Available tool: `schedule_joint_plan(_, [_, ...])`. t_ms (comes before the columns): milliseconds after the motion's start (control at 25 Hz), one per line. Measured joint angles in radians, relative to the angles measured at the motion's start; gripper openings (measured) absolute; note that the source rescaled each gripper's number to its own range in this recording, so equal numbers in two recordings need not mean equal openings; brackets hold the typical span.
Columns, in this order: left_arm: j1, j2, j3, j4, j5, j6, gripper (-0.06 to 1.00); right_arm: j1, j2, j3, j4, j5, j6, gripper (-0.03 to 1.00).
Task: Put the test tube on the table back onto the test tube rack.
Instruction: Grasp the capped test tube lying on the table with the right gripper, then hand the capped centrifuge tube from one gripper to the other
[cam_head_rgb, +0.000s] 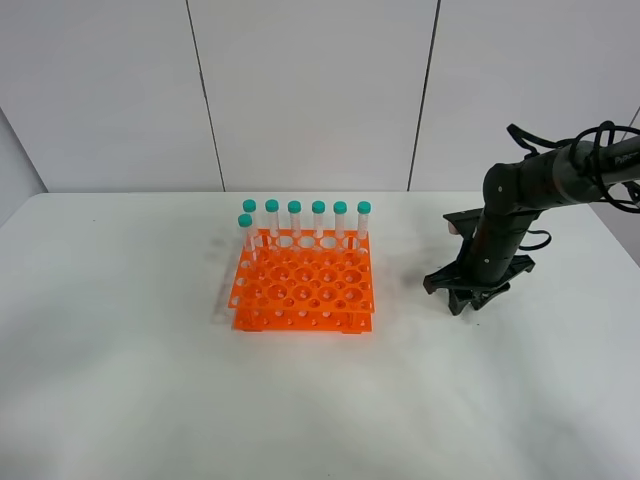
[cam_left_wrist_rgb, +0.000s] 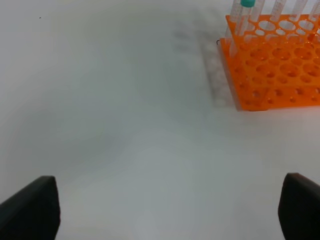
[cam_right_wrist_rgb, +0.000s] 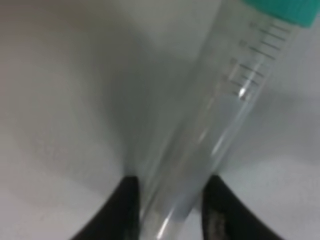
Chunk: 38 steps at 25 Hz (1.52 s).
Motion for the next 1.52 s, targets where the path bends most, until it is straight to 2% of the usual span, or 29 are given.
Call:
schedule_joint_plan(80, [0.000,0.000,0.000,0.000,0.000,0.000,1.00,0.000,0.000,0.000,0.001,0.002,0.000,0.00])
schedule_joint_plan(400, [0.000,0.000,0.000,0.000,0.000,0.000,1.00,0.000,0.000,-0.001,-0.002,0.025,-0.012,0.01])
schedule_joint_plan(600, [0.000,0.000,0.000,0.000,0.000,0.000,1.00,0.000,-0.017,-0.031,-0.039,0.116,-0.070,0.01])
schedule_joint_plan(840, [0.000,0.000,0.000,0.000,0.000,0.000,1.00,0.001,-0.190,-0.041,-0.025,0.138,-0.113,0.01])
schedule_joint_plan(1040, [0.000,0.000,0.000,0.000,0.000,0.000,1.00,0.023,-0.386,-0.041,0.122,0.098,-0.200,0.01])
schedule_joint_plan(1160, [0.000,0.000,0.000,0.000,0.000,0.000,1.00,0.077,-0.504,-0.020,0.162,0.071,-0.252,0.01])
schedule_joint_plan(1240, [0.000,0.000,0.000,0.000,0.000,0.000,1.00,0.124,-0.584,0.026,0.143,0.041,-0.259,0.01])
schedule_joint_plan(1400, [0.000,0.000,0.000,0.000,0.000,0.000,1.00,0.193,-0.724,0.213,0.006,-0.058,-0.188,0.01])
schedule_joint_plan(1520, [0.000,0.000,0.000,0.000,0.000,0.000,1.00,0.202,-0.837,0.395,-0.011,-0.219,-0.159,0.01])
